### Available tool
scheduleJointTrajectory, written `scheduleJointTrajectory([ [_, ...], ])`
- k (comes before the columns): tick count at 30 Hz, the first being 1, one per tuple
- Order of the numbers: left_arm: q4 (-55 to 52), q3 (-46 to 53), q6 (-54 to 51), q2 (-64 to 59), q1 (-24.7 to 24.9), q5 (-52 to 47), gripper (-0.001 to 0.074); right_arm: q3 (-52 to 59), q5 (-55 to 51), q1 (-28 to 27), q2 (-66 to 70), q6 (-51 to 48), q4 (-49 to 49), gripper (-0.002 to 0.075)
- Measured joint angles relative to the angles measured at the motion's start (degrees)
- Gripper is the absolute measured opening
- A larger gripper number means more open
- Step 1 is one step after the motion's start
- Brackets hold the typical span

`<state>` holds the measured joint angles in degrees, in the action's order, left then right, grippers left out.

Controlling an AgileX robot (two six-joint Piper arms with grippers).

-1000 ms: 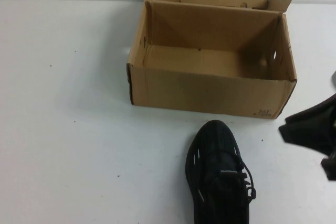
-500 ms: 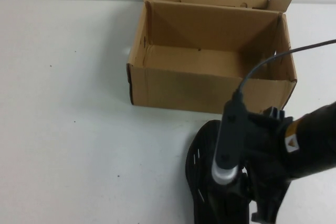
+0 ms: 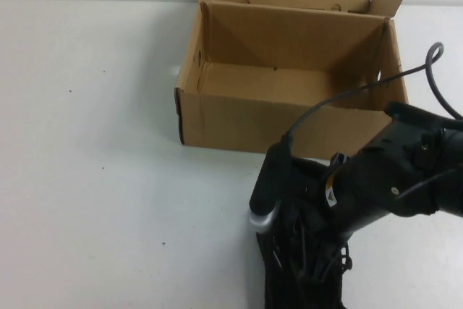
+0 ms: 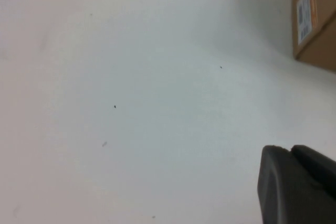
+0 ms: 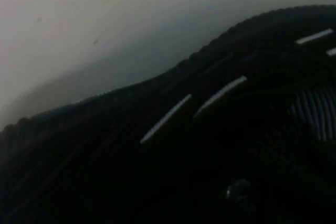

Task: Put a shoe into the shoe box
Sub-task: Pick up the shoe from the table, then hand over the shoe

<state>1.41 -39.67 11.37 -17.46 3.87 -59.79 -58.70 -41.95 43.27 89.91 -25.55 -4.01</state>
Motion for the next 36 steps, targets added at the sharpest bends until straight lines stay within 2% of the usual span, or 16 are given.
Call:
scheduleJointTrajectory([
  [4, 4.31, 0.0, -15.95, 0.0, 0.0, -0.52, -0.0004, -5.01, -4.35, -0.12, 0.0, 4.04, 0.29, 0.0008],
  [10, 18.42, 0.0, -37.8, 0.0, 0.0, -0.52, 0.0, -16.64, -16.46, -0.12, -0.1, 16.99, 4.51, 0.0001],
  [12, 23.32, 0.0, -44.32, 0.0, 0.0, -0.17, 0.0028, -20.72, -19.36, -0.12, -0.2, 20.52, 5.25, 0.0001],
  [15, 31.27, 0.0, -49.58, -0.5, 0.0, -0.05, 0.0137, -25.4, -21.73, -0.12, -0.31, 23.84, 6.43, 0.0001],
  [20, 42.82, 0.0, -57.37, -4.56, 0.0, -0.05, 0.0494, -30.26, -22.13, -0.12, -0.44, 25.1, 10.54, 0.0],
  [21, 44.15, 0.0, -59.05, -5.4, 0.0, -0.05, 0.0549, -30.56, -22.13, -0.12, -0.44, 25.19, 11.07, 0.0],
  [23, 46.65, 0.0, -62.67, -7.6, 0.0, -0.15, 0.0613, -30.95, -21.9, -0.12, -0.44, 25.55, 11.82, 0.0],
  [29, 49.21, 0.0, -70.63, -12.76, 1.17, -0.15, 0.0652, -30.95, -22.01, -0.12, 0.66, 25.55, 12.73, 0.0],
  [36, 46.64, -2.04, -72.27, -16.49, 5.29, -0.04, 0.0653, -31.72, -22.38, -0.12, 4.87, 26.53, 14.71, 0.0],
])
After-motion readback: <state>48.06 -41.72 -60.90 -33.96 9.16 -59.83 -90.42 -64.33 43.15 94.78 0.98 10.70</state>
